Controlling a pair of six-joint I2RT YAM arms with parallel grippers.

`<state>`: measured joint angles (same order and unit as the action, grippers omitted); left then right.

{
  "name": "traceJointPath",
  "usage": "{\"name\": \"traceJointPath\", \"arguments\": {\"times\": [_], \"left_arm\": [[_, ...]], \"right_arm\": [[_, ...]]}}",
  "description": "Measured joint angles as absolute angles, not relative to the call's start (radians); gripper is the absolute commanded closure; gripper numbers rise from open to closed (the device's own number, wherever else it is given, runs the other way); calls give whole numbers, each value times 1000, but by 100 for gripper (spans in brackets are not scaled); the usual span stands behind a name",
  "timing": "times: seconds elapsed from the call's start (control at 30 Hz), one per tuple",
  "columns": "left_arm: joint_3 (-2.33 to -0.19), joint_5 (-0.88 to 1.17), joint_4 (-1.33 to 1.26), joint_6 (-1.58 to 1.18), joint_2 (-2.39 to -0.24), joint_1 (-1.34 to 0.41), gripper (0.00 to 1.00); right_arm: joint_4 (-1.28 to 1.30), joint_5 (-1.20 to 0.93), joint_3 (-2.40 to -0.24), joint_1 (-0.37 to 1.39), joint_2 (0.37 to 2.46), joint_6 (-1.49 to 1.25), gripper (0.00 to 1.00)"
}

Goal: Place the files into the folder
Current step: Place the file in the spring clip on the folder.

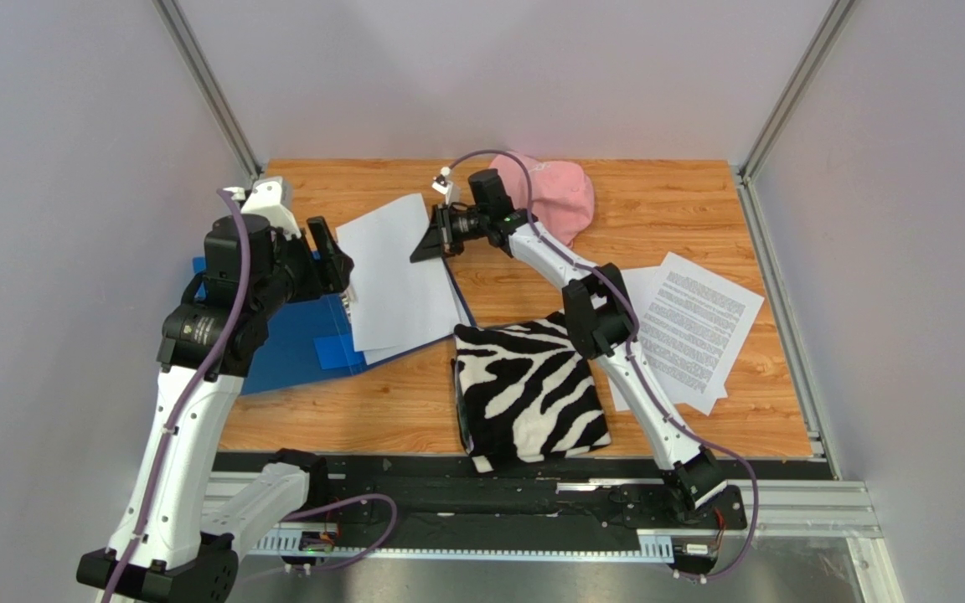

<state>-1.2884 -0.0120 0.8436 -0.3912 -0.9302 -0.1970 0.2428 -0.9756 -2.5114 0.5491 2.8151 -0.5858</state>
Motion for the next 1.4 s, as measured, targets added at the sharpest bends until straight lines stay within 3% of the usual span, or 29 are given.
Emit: {"name": "traceJointPath", "arguments": {"times": [0.2,0.47,0.63,1.2,1.37,1.4], "left_arm": [[-1287,-12,839,-391,-930,-197,26],[-1281,-11,833,-391,-930,-197,26],[-1279,-11,831,-391,-930,-197,26],[-1263,1,827,-391,-913,-197,26],[-1263,0,827,-389,-904,-197,26],[-1263,0,827,-389,-903,-197,26]], "right_arm": [[220,-957,-2526,559,2826,-586,86],[242,-902,-2524,564,2830,-567,54],[276,-839,-2466,564,2820,-544,47],[435,-688,-2313,560,2661,-468,52],[437,-669,-2255,561,2628,-461,62],[437,-665,-2234,561,2613,-461,70]]}}
